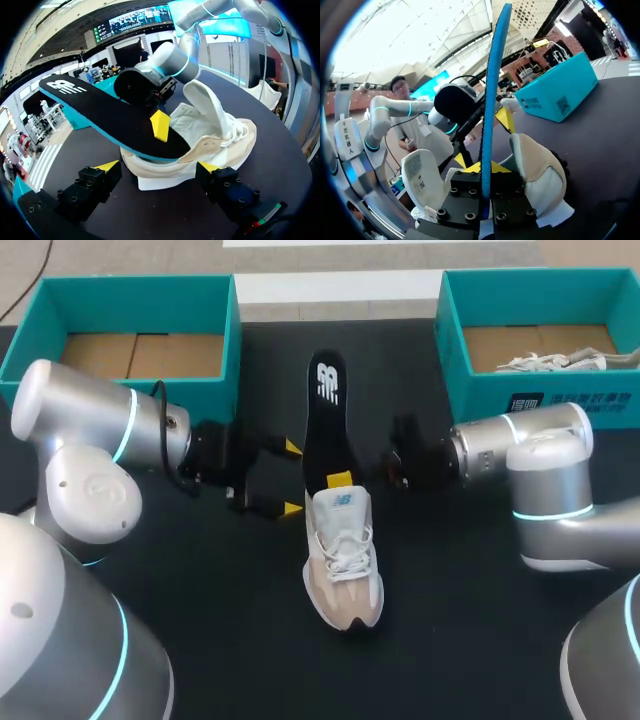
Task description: Take the shoe out of the shoebox, open the shoe tongue, remove and reinsert the insole, then place the shoe into the shoebox
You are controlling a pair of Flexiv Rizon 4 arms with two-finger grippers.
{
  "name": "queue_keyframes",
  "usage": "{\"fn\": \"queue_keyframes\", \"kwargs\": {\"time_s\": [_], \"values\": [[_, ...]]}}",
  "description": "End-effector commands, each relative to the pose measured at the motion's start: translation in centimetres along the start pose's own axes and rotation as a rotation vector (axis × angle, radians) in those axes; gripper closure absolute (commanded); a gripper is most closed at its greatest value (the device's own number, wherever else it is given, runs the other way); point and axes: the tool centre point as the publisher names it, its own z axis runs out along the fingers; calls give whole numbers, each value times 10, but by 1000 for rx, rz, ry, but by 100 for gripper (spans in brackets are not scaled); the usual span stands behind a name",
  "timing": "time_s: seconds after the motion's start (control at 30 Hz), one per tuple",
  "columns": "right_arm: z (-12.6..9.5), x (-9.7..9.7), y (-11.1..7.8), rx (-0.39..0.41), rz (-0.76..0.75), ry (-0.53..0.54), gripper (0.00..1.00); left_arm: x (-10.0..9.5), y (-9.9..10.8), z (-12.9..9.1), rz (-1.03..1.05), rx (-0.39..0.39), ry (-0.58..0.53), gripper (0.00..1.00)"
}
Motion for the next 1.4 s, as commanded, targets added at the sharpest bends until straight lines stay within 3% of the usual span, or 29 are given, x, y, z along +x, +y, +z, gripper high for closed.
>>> {"fn": "queue_keyframes", "kwargs": {"time_s": [0.03, 0.37, 0.6, 0.63, 0.67, 0.77, 1.03, 1.1, 1.13, 1.17, 1.4], "values": [[3, 2, -12, -1, 20, -9, 100, 0, 0, 1, 0, -3, 0, 0], [7, 4, -27, -4, 62, -32, 100, 0, 0, 1, 0, -3, 0, 0], [1, 6, -9, -15, -7, -51, 100, 0, 0, 1, 0, -3, 0, 0], [1, 7, -5, -12, -15, -55, 84, 0, 0, 1, 0, -3, 0, 0], [0, 7, -2, -8, -25, -53, 75, 0, 0, 1, 0, -3, 0, 0], [-1, 9, 5, 4, -39, -53, 80, 0, 0, 1, 0, -3, 0, 0], [-3, 13, 15, 11, -75, -59, 77, 0, 0, 1, 0, -3, 0, 0], [-3, 12, 16, 19, -77, -56, 84, 0, 0, 1, 0, -3, 0, 0], [-3, 11, 16, 25, -71, -54, 96, 0, 0, 1, 0, -3, 0, 0], [-4, 10, 14, 34, -63, -58, 100, 0, 0, 1, 0, -3, 0, 0], [-6, 11, -5, 56, -4, -58, 100, 0, 0, 1, 0, -3, 0, 0]]}}
